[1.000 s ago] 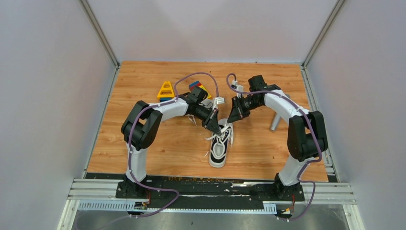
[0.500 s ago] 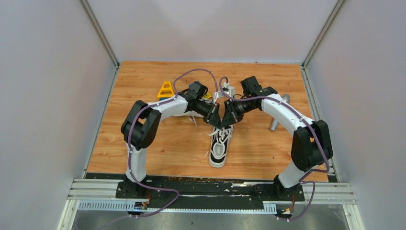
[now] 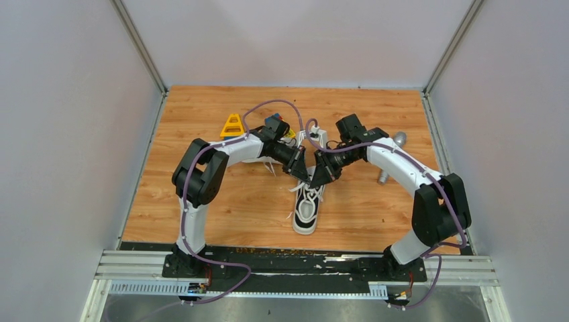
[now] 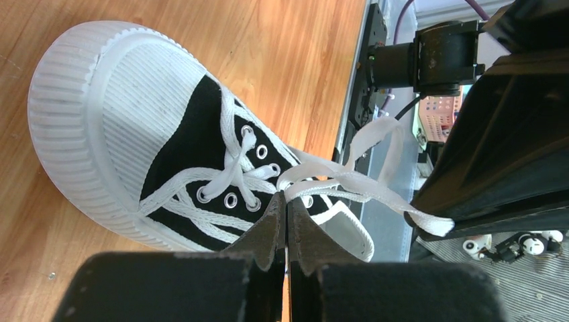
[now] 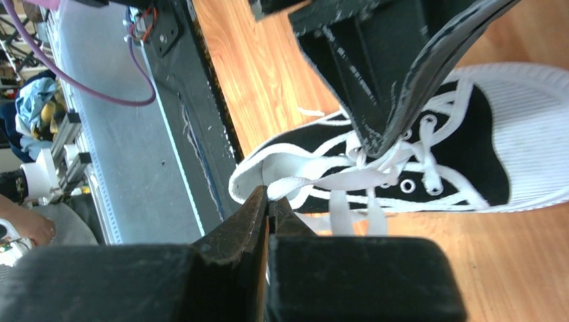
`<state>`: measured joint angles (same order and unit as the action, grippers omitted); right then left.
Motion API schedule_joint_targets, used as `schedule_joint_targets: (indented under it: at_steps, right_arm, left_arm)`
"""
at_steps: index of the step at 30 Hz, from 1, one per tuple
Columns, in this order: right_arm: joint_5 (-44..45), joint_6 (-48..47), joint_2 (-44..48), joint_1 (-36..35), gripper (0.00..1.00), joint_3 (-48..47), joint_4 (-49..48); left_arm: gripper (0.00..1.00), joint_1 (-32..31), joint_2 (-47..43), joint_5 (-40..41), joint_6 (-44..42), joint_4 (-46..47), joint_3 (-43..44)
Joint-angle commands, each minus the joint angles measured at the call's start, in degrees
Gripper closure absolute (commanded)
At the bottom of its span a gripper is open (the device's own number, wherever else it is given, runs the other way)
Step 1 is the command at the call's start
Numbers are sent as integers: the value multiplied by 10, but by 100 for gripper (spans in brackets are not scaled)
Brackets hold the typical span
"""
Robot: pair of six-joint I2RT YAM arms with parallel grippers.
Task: Tie the shoes
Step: Cross the shoelace with the shoelace.
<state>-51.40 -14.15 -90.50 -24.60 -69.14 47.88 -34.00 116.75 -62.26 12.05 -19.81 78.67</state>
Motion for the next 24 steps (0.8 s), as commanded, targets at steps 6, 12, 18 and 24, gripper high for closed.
schedule_joint_targets:
  at_steps: [6,12,18,24]
  right_arm:
    - [30,-30,-11,-11,99,-8,-5]
    - [46,-45,-35,-14,99,-51,-17]
    - [44,-64,-27,-32,99,-64,-17]
    - [44,-113,3,-86,98,-30,11]
  left_arm:
    - [100,0,-12,-59,-63,-34,9]
    - [100,-5,-15,-85,-112,-106,10]
    - [100,-9,-13,-81,-46,-61,2]
    - [100,-9,-3,-72,59,47,-22]
